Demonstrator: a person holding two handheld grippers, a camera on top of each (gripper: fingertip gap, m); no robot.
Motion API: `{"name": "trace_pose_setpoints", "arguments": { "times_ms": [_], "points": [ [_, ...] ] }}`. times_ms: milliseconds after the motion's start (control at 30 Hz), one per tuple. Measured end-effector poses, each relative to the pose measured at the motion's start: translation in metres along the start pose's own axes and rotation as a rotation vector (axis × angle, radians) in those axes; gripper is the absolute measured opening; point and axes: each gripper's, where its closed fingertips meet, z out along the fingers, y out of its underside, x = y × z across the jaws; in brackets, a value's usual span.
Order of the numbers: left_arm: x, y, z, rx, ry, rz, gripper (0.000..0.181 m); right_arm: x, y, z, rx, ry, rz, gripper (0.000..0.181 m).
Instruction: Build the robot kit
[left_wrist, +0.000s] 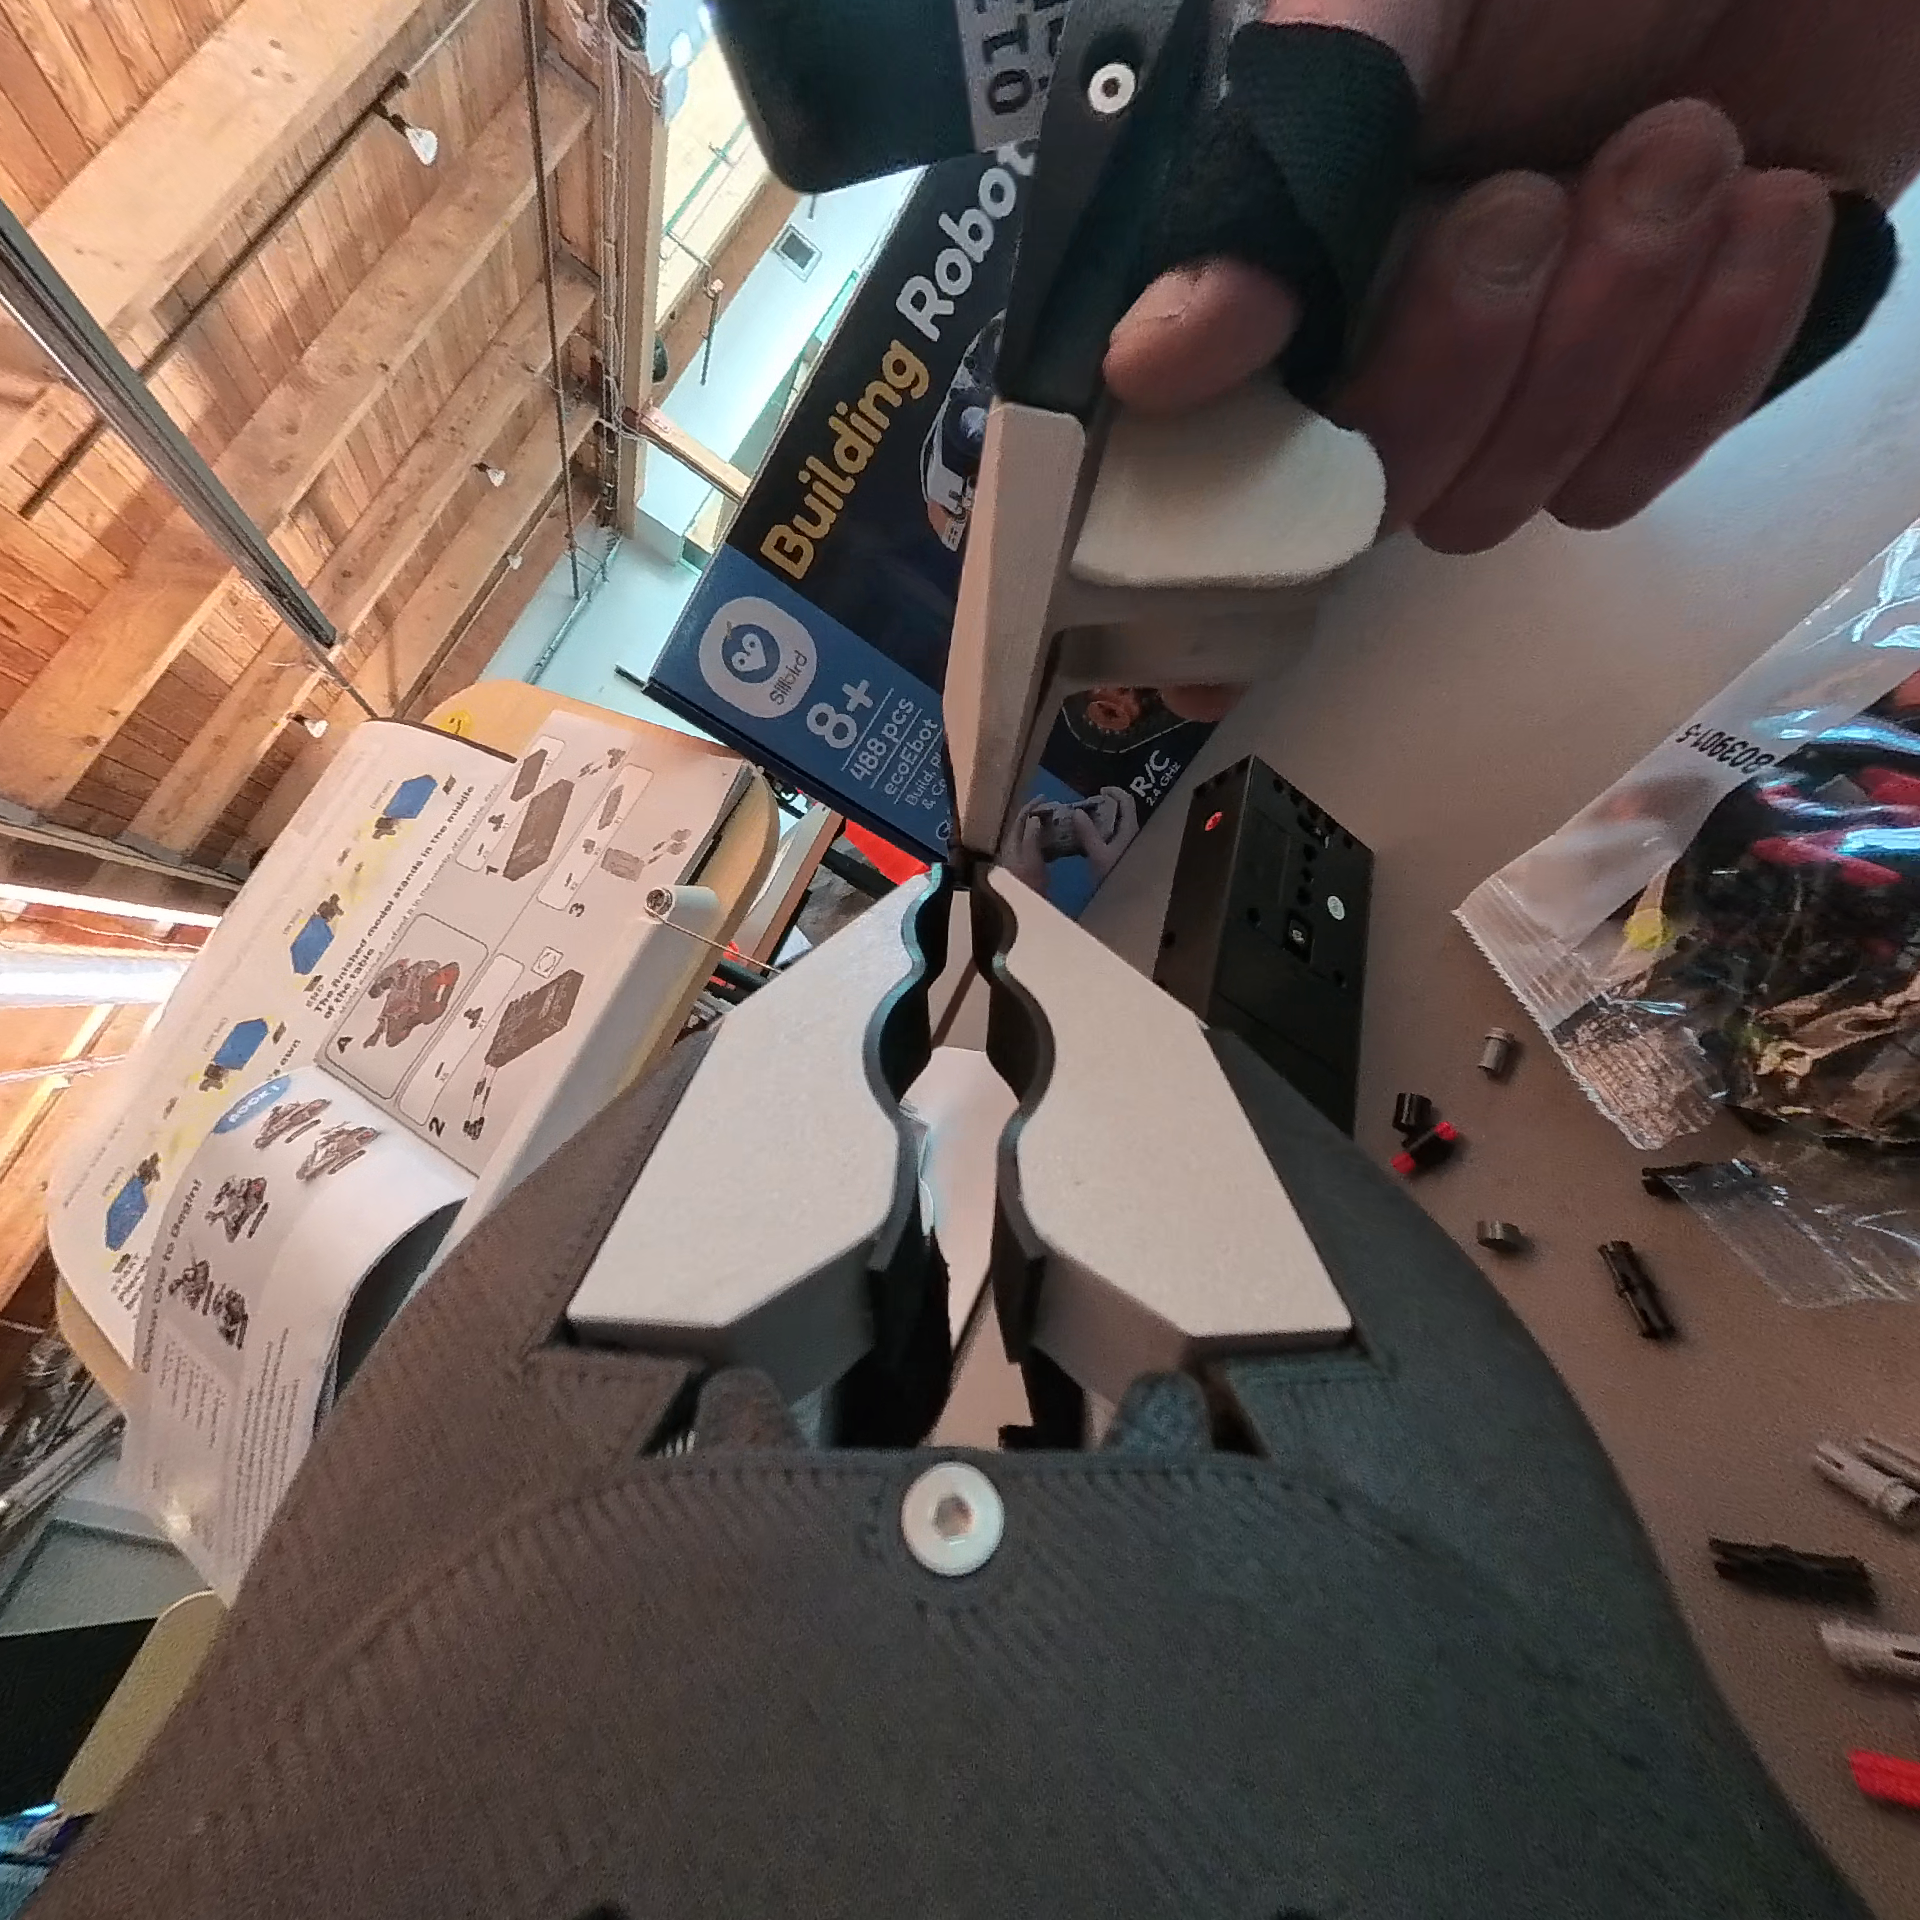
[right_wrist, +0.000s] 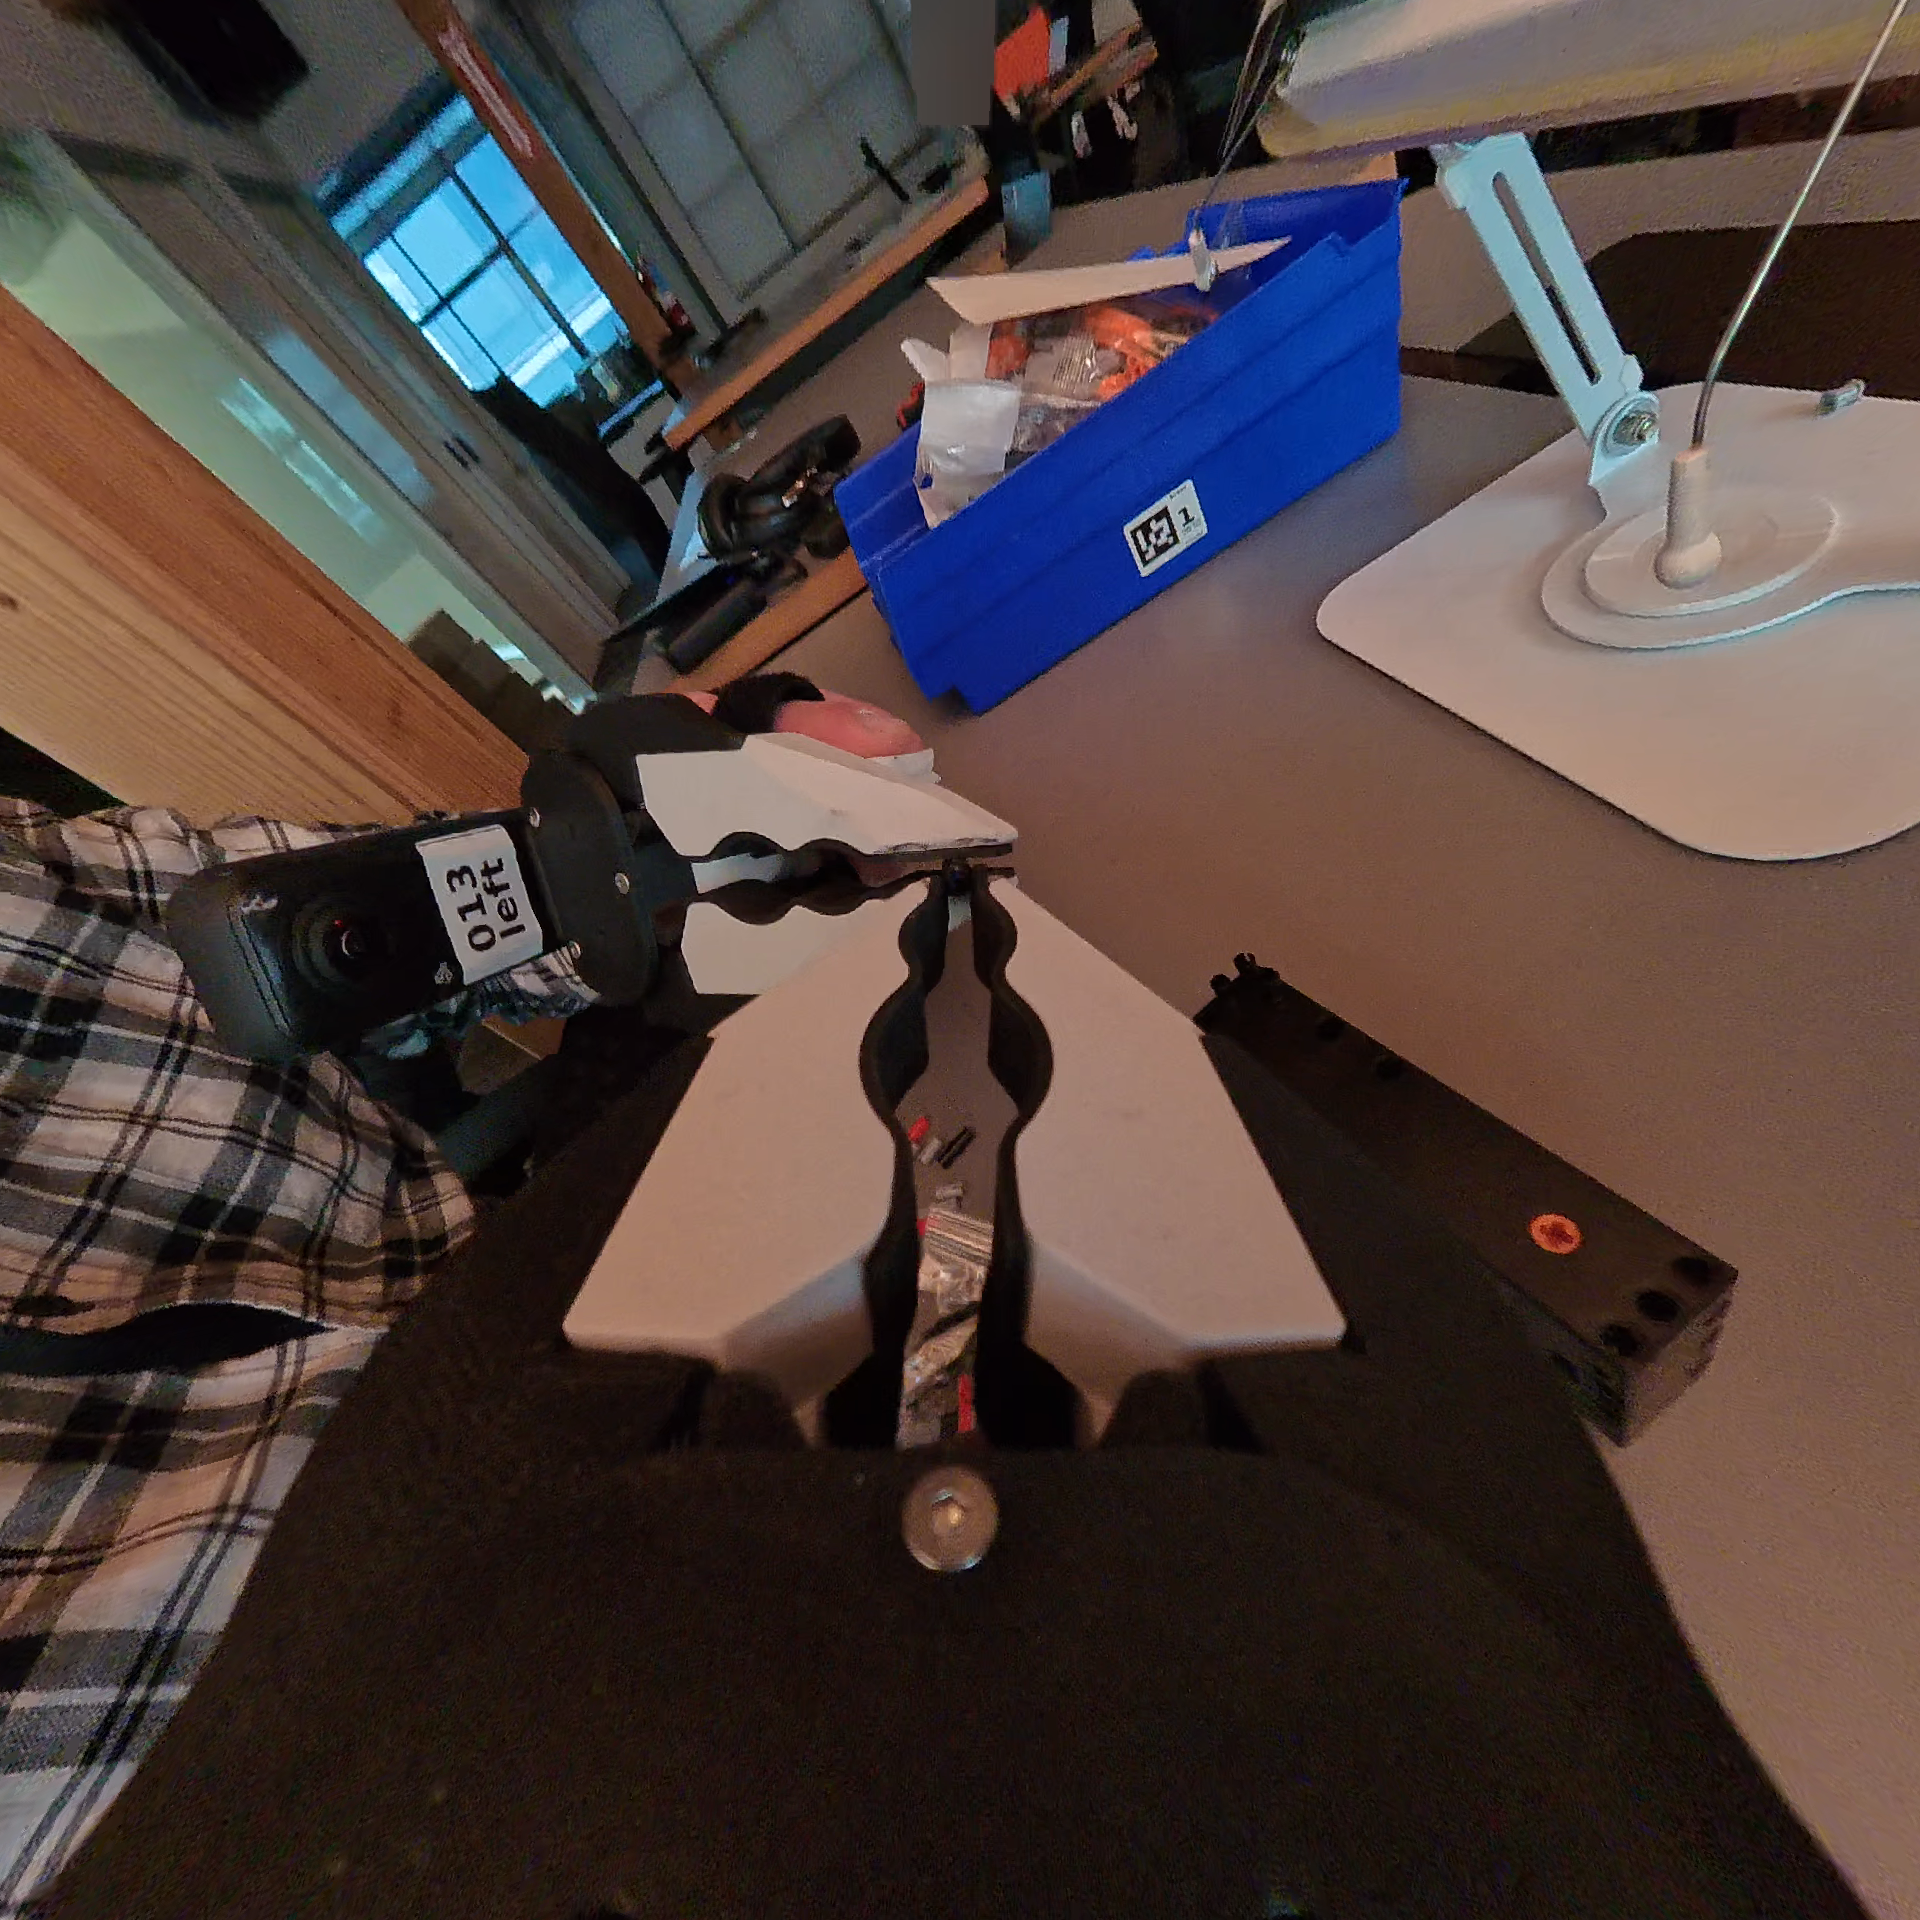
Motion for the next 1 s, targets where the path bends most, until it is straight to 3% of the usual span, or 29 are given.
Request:
{"name": "trace_pose_setpoints", "arguments": {
  "times_ms": [1000],
  "points": [
    [-0.0024,-0.0007,0.0007,-0.027,-0.049,0.105,0.001,0.0002,-0.0053,-0.0008,0.088,0.025,0.032,0.004]
  ]
}}
